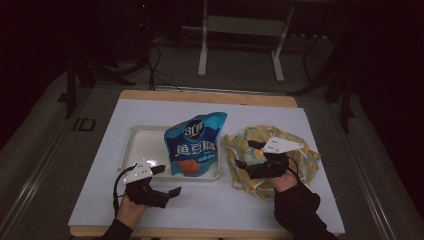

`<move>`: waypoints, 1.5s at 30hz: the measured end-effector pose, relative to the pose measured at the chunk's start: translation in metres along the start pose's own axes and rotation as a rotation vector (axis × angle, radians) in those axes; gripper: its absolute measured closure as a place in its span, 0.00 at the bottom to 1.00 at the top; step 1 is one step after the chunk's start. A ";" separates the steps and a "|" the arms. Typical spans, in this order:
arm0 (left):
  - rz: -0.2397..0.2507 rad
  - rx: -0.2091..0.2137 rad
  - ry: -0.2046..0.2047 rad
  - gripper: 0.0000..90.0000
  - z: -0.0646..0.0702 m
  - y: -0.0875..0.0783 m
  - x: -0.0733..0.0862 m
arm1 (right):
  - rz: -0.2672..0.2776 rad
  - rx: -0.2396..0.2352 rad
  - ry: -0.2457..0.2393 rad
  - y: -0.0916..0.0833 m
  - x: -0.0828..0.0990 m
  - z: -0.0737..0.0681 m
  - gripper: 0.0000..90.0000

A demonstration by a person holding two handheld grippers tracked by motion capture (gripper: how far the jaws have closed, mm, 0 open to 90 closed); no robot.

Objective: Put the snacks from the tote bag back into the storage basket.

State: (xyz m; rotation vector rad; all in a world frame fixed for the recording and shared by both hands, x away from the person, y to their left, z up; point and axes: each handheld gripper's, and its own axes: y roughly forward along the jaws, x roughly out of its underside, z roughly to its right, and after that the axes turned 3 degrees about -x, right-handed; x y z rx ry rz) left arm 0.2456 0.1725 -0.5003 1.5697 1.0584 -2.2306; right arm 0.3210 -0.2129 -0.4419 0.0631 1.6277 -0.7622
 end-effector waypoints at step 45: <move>-0.003 0.198 0.109 0.03 0.054 0.063 -0.022 | 0.052 0.250 0.072 -0.097 0.075 -0.009 0.19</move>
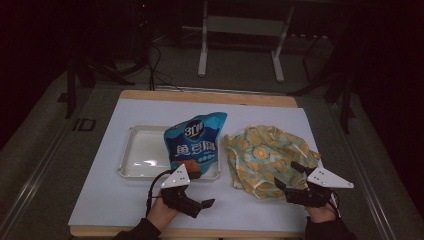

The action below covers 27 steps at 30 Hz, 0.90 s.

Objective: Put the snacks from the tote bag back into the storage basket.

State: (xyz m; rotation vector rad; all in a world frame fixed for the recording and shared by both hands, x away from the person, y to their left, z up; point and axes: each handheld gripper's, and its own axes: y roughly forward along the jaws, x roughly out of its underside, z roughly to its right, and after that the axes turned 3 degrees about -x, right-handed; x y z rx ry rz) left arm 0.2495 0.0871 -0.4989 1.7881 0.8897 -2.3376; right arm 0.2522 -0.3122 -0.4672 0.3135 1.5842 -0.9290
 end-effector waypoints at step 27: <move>0.001 -0.035 0.015 0.03 0.003 0.003 0.007 | 0.038 0.060 0.062 -0.014 0.013 0.010 0.17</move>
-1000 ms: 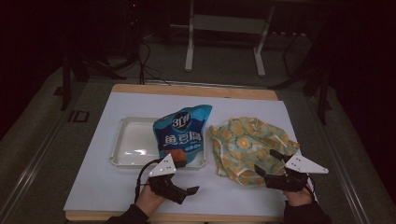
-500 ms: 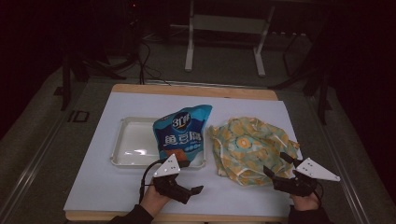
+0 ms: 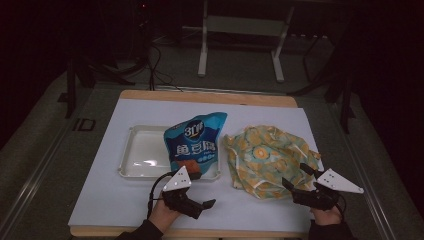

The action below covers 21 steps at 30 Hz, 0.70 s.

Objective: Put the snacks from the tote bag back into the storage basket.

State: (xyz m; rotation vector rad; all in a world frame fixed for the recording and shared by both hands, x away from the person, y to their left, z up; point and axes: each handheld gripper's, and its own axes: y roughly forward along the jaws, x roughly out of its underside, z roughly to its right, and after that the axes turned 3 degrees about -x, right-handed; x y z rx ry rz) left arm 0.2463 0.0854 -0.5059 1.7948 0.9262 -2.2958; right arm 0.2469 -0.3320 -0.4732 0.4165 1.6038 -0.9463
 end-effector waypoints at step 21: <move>0.013 -0.022 0.013 0.03 -0.001 -0.008 0.003 | 0.013 -0.007 -0.002 0.000 0.000 -0.001 0.17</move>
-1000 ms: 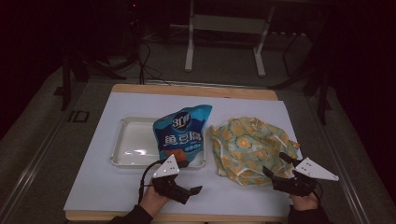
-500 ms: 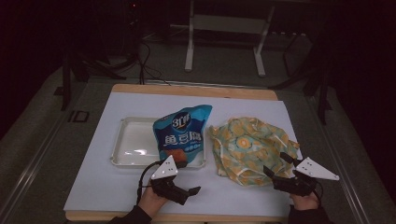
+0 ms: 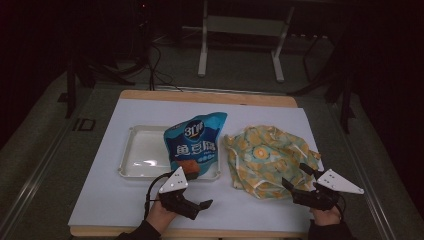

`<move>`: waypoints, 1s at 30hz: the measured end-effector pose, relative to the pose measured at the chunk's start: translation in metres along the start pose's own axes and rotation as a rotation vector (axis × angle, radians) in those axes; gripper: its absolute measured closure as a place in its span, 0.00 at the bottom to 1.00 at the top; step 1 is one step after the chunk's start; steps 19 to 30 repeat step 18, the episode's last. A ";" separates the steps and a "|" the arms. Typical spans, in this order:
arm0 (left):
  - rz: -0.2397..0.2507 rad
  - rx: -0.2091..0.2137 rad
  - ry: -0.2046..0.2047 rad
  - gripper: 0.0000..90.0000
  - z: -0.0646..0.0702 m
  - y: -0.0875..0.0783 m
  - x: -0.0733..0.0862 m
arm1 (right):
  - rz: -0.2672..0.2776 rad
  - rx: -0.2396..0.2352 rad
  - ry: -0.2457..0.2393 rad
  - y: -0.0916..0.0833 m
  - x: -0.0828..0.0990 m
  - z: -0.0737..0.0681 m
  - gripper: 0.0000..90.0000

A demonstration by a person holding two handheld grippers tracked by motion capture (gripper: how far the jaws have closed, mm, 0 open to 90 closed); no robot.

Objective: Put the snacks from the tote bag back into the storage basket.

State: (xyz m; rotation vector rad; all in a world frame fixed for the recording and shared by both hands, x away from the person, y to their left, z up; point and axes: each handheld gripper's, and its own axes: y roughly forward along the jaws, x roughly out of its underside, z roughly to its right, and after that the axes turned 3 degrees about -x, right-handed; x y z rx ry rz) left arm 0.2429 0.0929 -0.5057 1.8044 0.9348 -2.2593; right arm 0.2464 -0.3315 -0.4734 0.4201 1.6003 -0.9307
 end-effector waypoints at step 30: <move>-0.003 -0.035 0.003 0.03 -0.001 -0.002 0.001 | 0.002 0.010 0.005 0.000 0.001 0.003 0.17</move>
